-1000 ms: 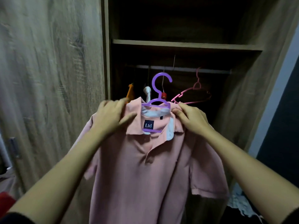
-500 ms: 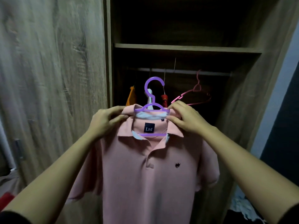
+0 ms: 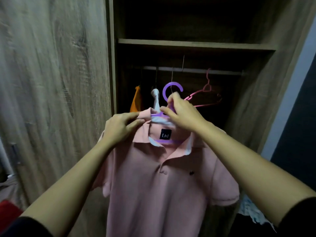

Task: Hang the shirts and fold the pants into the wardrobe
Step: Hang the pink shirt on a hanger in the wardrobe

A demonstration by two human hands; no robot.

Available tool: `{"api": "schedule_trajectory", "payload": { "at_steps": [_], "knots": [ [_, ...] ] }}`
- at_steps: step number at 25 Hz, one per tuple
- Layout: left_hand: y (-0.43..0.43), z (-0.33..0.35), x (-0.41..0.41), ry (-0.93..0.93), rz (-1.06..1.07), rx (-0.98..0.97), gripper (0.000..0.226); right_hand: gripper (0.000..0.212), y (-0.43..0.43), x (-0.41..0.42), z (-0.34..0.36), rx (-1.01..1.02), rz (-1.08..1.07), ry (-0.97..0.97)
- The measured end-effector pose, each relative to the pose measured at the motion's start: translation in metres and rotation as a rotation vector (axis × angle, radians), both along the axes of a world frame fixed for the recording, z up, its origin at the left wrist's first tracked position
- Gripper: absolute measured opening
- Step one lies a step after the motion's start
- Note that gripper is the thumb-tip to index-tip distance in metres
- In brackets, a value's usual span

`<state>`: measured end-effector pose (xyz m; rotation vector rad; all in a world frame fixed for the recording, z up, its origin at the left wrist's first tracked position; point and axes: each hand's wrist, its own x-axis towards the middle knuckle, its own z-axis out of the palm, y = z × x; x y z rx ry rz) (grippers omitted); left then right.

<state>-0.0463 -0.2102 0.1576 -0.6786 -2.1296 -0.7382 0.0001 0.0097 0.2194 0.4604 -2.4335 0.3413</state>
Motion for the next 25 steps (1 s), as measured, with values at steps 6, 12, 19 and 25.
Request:
{"api": "schedule_trajectory", "payload": {
  "at_steps": [6,12,19,25],
  "knots": [
    [-0.008,-0.02,-0.011,0.048,-0.053,-0.056,0.069,0.018,0.014,-0.01,0.004,-0.052,0.165,-0.357],
    [0.058,-0.07,0.048,0.377,-0.058,-0.102,0.034,0.025,0.018,-0.027,0.008,-0.14,0.07,-0.267],
    [0.122,-0.091,0.059,-0.107,0.129,-0.513,0.03,0.004,0.041,-0.018,0.023,-0.134,0.103,-0.335],
    [0.118,-0.106,0.087,0.226,-0.144,-0.569,0.018,0.011,0.068,-0.019,0.007,-0.145,-0.05,-0.12]
  ]
}}
